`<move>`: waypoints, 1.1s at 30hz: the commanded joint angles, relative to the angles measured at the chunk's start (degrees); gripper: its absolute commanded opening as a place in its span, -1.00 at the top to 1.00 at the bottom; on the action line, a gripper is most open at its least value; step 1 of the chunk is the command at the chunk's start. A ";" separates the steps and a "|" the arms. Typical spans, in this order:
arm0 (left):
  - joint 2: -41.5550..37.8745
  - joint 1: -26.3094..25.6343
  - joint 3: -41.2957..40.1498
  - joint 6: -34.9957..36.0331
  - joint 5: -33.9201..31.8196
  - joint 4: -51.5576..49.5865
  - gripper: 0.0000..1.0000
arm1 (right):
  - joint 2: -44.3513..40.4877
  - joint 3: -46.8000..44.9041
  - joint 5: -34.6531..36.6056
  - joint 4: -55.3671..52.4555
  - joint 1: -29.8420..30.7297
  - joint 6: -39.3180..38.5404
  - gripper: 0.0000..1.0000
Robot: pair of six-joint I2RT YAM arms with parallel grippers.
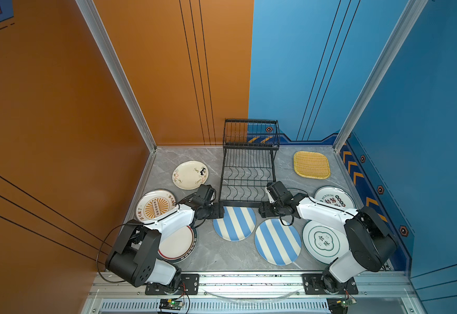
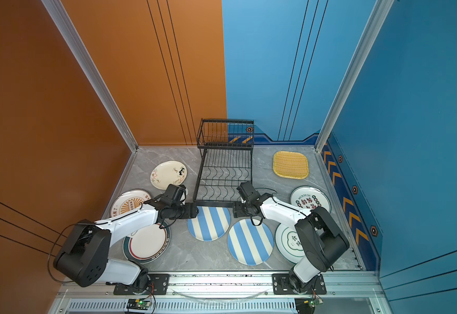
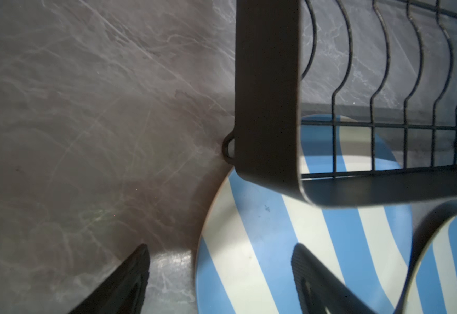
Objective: Load plates into a dish rack
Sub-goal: Move the dish rack to the top-center of the table, then move the plate to the bottom-center of the table.
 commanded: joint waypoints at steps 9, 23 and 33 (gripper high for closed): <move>1.01 -0.16 -0.81 0.95 0.57 -0.09 -0.67 | 3.23 5.30 0.42 4.54 -2.94 -0.27 -0.59; 3.44 1.31 -0.64 2.34 6.16 4.71 -0.68 | -6.46 -3.33 -8.89 7.45 1.04 0.85 -0.81; 9.62 3.34 3.48 6.04 10.61 5.71 -0.68 | -4.23 -7.76 -12.20 16.12 4.64 3.78 -0.86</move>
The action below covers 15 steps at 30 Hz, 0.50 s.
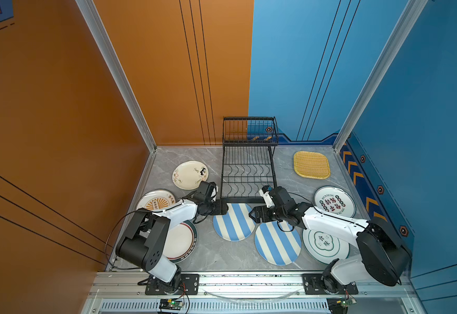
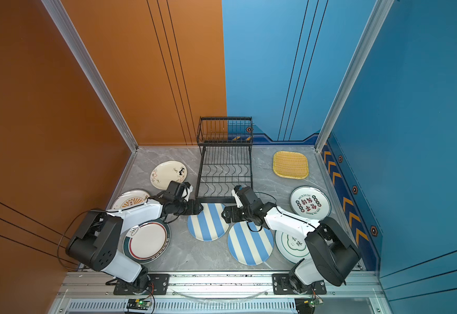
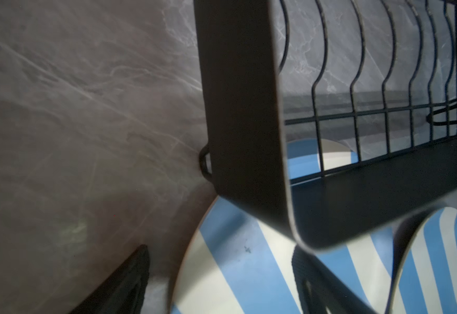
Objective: Load plates into a dish rack
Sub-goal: Move the plate to the bottom-center of the table.
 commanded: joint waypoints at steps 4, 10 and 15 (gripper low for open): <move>2.41 0.69 1.08 2.51 4.80 -1.22 -0.67 | 6.05 1.17 -1.36 5.08 2.30 1.20 -0.87; 1.38 0.71 -0.64 2.95 5.64 -1.88 -0.66 | 10.86 3.17 -2.15 6.48 2.93 0.93 -0.89; 0.61 0.69 -1.47 2.92 6.54 -2.01 -0.65 | 13.91 4.98 -3.32 6.85 3.29 0.59 -0.90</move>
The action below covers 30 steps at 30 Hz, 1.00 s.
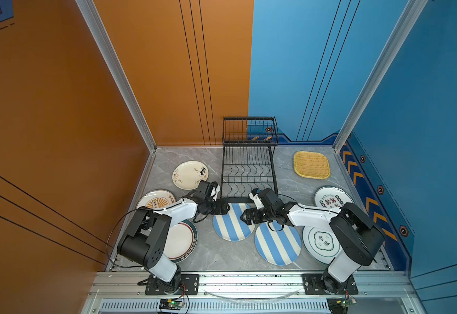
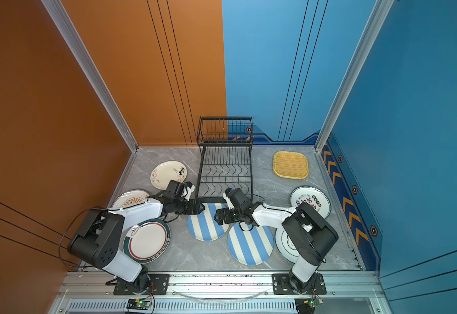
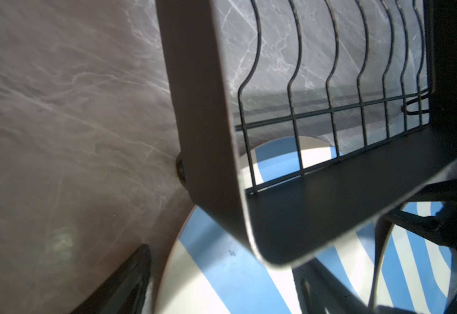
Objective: Load plates into a dish rack
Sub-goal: Move the plate to the bottom-center of the table.
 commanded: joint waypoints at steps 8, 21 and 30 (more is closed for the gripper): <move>-2.07 -0.46 -3.13 -0.76 3.57 -4.24 -0.61 | 2.80 2.02 -5.55 -0.11 0.83 -0.62 -0.91; -11.32 -5.04 -8.00 -7.52 -3.95 -15.13 -0.60 | 2.49 2.80 -11.03 -5.92 1.42 -2.67 -0.90; -17.65 -5.20 -9.00 -13.58 -7.28 -20.99 -0.59 | 1.35 5.32 -14.02 -15.53 -3.49 -4.74 -0.75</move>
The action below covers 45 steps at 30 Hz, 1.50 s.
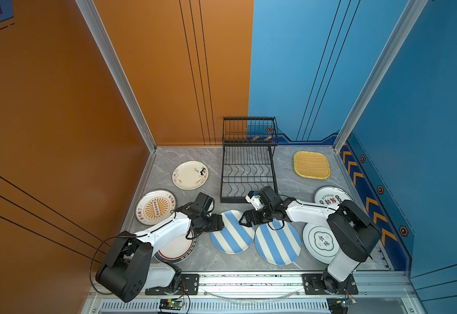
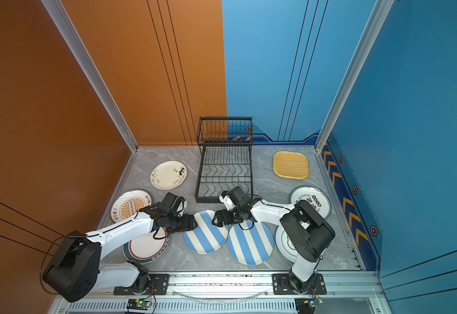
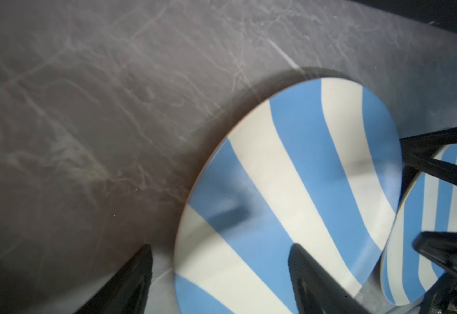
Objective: Load plates into a dish rack
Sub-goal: Move the plate to the bottom-center of the table, then pick up the plate from the bottom-center of the table.
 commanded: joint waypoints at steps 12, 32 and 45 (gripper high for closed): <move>-5.98 -2.11 -5.00 -11.75 0.69 -4.97 -0.28 | 2.37 3.84 -3.01 -10.00 -2.02 -2.62 -0.59; -7.31 -3.99 -12.35 -18.63 3.04 5.31 -0.21 | 7.31 3.93 -12.03 -6.38 -2.06 -2.97 -0.41; -5.70 -4.37 -14.29 -16.95 4.45 8.38 -0.12 | 7.43 3.34 -19.52 -2.00 -2.65 -1.20 -0.31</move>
